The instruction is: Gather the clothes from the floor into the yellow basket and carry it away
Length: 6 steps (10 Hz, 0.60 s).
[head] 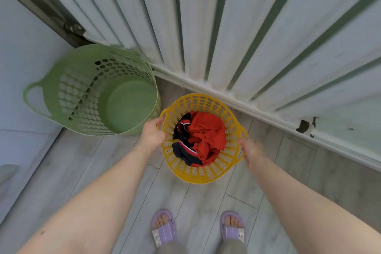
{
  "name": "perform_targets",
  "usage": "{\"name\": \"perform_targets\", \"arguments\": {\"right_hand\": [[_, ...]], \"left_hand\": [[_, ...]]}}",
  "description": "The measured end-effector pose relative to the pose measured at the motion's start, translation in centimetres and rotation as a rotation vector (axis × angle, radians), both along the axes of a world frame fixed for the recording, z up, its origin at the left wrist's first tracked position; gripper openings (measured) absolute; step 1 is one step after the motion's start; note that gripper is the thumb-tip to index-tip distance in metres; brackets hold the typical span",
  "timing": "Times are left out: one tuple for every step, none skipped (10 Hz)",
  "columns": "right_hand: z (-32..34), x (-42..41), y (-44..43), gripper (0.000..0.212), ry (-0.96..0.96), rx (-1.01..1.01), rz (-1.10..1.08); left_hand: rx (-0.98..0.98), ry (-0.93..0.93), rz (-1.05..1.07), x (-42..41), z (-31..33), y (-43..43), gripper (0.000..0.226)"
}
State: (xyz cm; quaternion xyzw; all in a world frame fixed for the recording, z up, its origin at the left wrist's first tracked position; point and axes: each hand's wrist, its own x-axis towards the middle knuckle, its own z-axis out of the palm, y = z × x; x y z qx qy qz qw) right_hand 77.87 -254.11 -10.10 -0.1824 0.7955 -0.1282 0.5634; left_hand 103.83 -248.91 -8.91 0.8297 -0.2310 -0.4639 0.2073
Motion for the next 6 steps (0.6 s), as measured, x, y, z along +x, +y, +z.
{"name": "perform_targets", "arguments": {"right_hand": [[-0.4,0.0,-0.5,0.021,0.032,-0.058,0.012],[-0.2,0.1,-0.9,0.003,-0.016,-0.095,0.062],[-0.5,-0.1,-1.2,0.027,-0.073,-0.075,0.094],[0.2,-0.2,-1.1,0.040,-0.078,-0.027,0.115],[0.7,-0.8,-0.7,0.062,-0.081,-0.016,0.134],[2.3,-1.0,0.0,0.070,0.005,-0.036,0.202]], "left_hand": [[-0.046,-0.042,0.007,0.1,-0.3,-0.8,0.063],[-0.043,-0.061,0.011,0.4,-0.6,-1.4,0.067],[-0.063,-0.068,0.033,0.4,-0.7,-1.7,0.065],[-0.052,-0.095,-0.024,0.4,-0.1,-1.4,0.066],[-0.013,-0.068,-0.059,0.4,0.4,-0.8,0.077],[-0.043,-0.096,-0.099,0.2,2.1,-0.2,0.078]]}}
